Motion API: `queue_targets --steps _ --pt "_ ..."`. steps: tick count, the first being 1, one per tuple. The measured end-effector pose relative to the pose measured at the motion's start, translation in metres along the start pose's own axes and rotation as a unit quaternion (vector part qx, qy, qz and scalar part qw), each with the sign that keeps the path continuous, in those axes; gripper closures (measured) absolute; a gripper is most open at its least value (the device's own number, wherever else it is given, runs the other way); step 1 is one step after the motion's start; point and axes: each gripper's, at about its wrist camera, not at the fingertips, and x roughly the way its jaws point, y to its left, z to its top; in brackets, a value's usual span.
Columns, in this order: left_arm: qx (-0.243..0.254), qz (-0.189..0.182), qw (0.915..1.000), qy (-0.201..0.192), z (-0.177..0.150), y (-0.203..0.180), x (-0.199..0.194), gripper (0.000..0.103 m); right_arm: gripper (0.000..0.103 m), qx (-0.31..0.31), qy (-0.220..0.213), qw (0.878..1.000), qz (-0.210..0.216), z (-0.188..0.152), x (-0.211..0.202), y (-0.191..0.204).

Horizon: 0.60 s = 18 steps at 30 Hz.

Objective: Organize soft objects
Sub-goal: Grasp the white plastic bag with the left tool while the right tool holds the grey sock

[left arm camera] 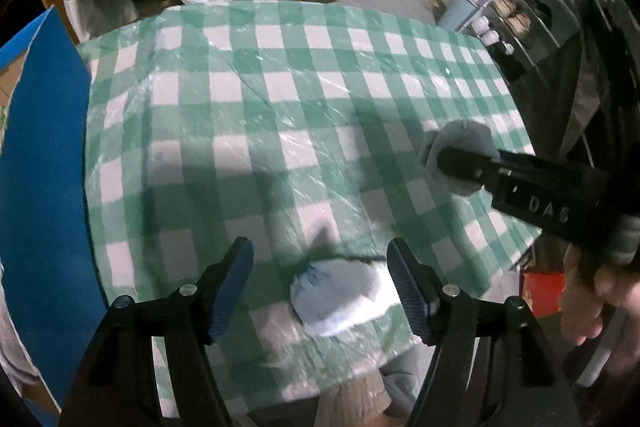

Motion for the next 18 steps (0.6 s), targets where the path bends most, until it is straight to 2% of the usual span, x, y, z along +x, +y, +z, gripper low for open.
queue_targets --steps 10,18 --pt "0.029 -0.016 0.9992 0.021 -0.026 -0.02 0.01 0.032 0.066 0.01 -0.013 1.0 0.0 -0.018 -0.023 -0.01" --pt "0.065 -0.025 0.9969 0.038 -0.035 -0.036 0.021 0.032 0.066 0.021 -0.011 1.0 0.003 -0.024 -0.025 -0.018"
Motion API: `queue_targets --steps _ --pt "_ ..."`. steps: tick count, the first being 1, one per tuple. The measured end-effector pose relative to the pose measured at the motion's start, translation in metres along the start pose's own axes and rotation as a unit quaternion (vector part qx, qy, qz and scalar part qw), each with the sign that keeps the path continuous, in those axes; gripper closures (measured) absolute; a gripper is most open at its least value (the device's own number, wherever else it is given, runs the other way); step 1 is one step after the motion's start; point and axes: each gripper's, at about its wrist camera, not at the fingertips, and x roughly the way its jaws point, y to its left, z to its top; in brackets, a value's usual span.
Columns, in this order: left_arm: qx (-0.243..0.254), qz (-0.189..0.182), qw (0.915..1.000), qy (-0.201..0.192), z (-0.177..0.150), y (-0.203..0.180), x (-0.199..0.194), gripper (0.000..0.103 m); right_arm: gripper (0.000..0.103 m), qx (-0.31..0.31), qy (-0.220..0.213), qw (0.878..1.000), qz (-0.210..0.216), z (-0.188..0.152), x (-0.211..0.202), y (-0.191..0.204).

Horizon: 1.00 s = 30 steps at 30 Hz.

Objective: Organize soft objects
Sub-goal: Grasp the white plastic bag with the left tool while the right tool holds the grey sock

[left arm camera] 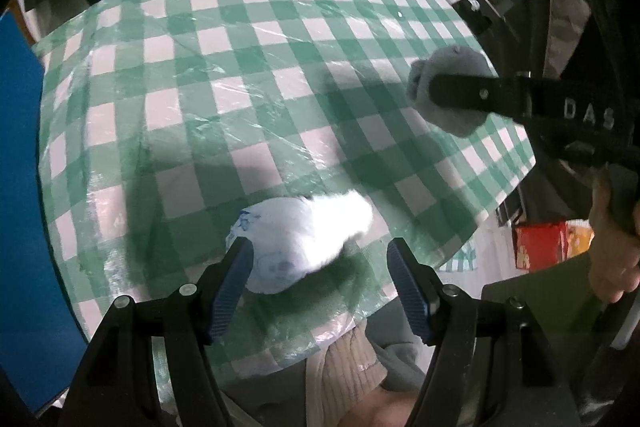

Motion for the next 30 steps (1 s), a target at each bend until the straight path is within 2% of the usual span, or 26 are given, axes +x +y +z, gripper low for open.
queue_targets --steps 5,16,25,26,28,30 --pt "0.009 0.013 0.9999 0.006 0.001 0.0 0.01 0.032 0.066 0.003 0.0 1.0 0.005 0.0 0.001 -0.002" --pt "-0.01 0.027 0.9995 0.009 0.014 0.007 0.03 0.032 0.066 0.008 0.009 1.0 0.01 0.001 0.011 -0.003" --pt "0.013 0.036 0.9992 0.011 0.018 -0.001 0.039 0.032 0.066 0.015 0.014 1.0 0.012 0.002 0.017 -0.009" --pt "0.013 0.037 0.9992 0.01 0.018 -0.002 0.039 0.033 0.066 0.015 0.014 1.0 0.012 0.002 0.017 -0.009" --pt "0.011 0.04 0.9991 0.01 0.018 0.0 0.04 0.044 0.066 0.015 0.013 1.0 0.012 0.003 0.017 -0.009" --pt "0.005 0.04 0.9991 0.012 0.019 0.001 0.042 0.048 0.066 0.014 0.013 1.0 0.012 0.003 0.017 -0.008"
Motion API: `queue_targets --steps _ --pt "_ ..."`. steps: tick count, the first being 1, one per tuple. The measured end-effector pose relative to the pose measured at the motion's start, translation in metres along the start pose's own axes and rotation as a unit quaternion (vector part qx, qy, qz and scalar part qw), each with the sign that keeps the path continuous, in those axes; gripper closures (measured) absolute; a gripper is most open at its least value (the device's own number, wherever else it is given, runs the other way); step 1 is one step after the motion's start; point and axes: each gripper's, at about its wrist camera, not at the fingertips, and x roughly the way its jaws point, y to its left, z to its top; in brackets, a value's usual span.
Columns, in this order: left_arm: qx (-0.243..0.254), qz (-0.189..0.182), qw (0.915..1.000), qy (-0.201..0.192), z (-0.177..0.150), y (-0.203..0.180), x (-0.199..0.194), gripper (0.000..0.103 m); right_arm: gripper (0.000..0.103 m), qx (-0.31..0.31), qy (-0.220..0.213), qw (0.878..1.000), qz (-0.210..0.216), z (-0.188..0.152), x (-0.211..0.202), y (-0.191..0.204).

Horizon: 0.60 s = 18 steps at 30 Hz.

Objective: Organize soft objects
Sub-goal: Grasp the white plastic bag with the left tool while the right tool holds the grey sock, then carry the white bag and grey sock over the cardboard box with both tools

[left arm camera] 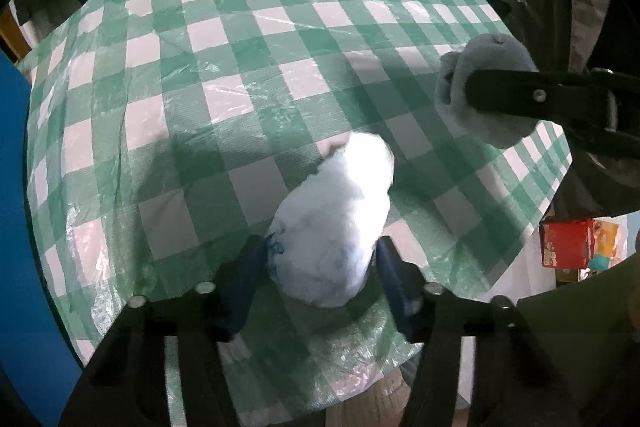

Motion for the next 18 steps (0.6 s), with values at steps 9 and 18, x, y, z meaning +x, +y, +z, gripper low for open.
queue_targets --steps 9,18 --pt "-0.003 -0.002 0.9999 -0.016 -0.001 0.003 -0.005 0.06 0.066 0.0 0.002 1.0 0.001 0.0 0.0 0.0" --pt "-0.026 0.0 0.9986 -0.047 0.002 0.014 -0.024 0.063 0.066 -0.004 -0.006 1.0 0.004 0.001 -0.006 0.004"
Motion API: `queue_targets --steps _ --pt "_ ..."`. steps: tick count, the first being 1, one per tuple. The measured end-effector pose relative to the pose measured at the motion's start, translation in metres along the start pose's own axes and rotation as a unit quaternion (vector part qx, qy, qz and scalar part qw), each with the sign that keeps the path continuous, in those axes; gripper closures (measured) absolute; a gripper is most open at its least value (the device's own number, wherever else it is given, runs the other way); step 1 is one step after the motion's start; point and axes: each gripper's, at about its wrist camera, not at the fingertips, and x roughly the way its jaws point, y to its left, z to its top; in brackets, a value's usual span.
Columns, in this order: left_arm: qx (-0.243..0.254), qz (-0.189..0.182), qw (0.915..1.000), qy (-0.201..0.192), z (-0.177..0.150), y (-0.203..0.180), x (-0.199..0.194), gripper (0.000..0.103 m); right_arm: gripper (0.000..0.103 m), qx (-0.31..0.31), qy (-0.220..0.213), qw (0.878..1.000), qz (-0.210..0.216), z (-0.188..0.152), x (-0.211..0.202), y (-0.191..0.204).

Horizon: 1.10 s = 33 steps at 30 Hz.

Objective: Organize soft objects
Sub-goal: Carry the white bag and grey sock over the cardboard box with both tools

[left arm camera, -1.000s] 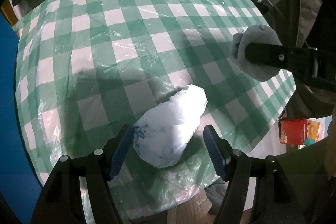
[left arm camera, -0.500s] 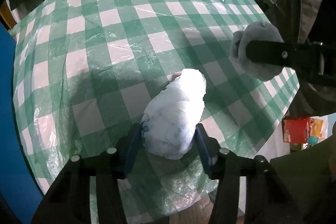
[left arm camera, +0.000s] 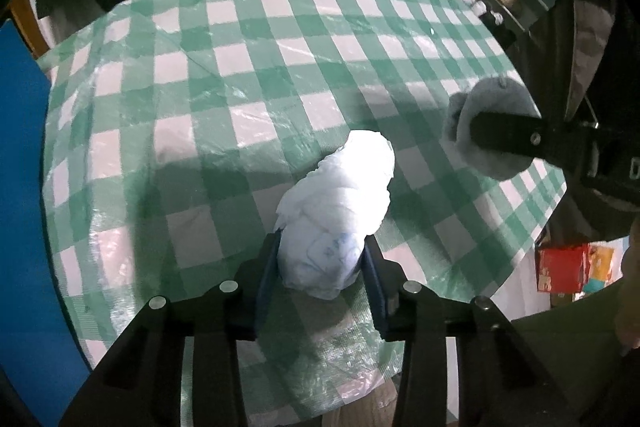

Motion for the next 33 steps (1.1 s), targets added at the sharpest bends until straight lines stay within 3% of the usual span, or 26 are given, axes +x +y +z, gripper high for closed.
queue_targets --steps 14,33 --pt "-0.026 0.012 0.9984 -0.049 0.007 0.016 -0.046 0.063 0.066 -0.025 -0.021 0.999 0.007 0.006 -0.02 0.023" --pt "-0.067 0.032 0.9916 -0.106 0.008 0.051 -0.109 0.063 0.066 -0.09 -0.052 0.994 0.027 0.014 -0.05 0.09"
